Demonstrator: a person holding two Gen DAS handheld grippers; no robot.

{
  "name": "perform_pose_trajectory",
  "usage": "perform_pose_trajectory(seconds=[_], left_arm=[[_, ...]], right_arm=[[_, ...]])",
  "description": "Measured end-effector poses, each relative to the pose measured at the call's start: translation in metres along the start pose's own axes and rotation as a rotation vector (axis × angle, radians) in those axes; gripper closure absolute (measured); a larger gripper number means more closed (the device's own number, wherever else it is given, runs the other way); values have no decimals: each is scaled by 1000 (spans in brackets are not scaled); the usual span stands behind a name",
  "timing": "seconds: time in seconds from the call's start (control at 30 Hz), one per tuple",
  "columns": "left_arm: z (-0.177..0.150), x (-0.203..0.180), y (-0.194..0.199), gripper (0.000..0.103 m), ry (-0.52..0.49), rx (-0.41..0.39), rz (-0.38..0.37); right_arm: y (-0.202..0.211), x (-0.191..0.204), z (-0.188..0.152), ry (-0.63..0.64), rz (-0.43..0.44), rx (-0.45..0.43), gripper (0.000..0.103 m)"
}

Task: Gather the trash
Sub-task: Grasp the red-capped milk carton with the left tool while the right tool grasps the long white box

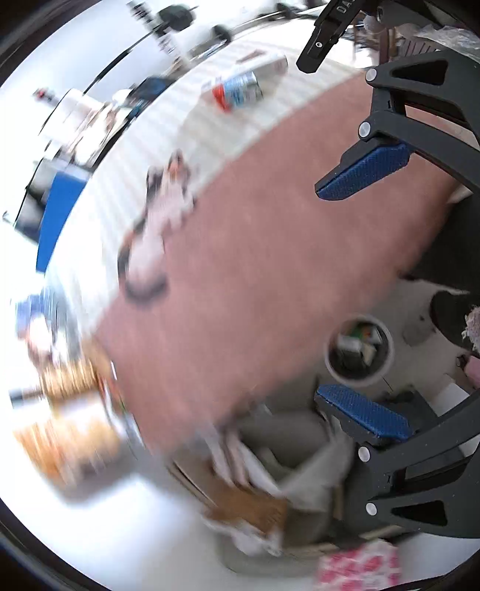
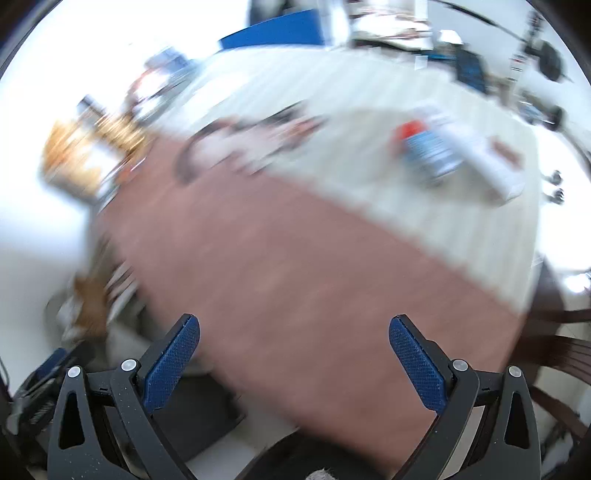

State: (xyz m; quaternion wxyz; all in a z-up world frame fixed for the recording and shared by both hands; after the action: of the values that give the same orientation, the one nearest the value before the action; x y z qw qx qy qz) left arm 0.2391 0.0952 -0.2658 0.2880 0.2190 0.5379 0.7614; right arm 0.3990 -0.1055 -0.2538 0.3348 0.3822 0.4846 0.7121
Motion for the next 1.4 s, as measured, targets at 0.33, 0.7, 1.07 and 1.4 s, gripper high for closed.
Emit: perform_pose_trajectory(seconds=[0.33, 0.7, 1.07, 1.4], left_arm=[[111, -200, -122, 1, -150, 130, 91], [131, -259, -162, 1, -145, 223, 63], [110, -361, -178, 17, -131, 376, -192], [88, -381, -162, 69, -370, 283, -186]], right_arm=[[-80, -190, 160, 38, -255, 130, 11], [-163, -208, 189, 137, -163, 281, 34], [-113, -295, 161, -271, -197, 160, 47], [-121, -314, 126, -333, -134, 184, 48]])
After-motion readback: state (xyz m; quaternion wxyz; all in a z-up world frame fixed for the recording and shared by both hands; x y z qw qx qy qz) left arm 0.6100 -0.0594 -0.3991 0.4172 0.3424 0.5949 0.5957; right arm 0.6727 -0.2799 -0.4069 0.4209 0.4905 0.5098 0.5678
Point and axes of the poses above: each gripper's, at about its wrist camera, not at the fingertips, and y roughly against the way its jaws point, x to its left, z to its top, the point moved 4 cm from there along -y, roughly the way its jaws point, and after that the axes turned 4 degrees about z, right-handed, at the moved point
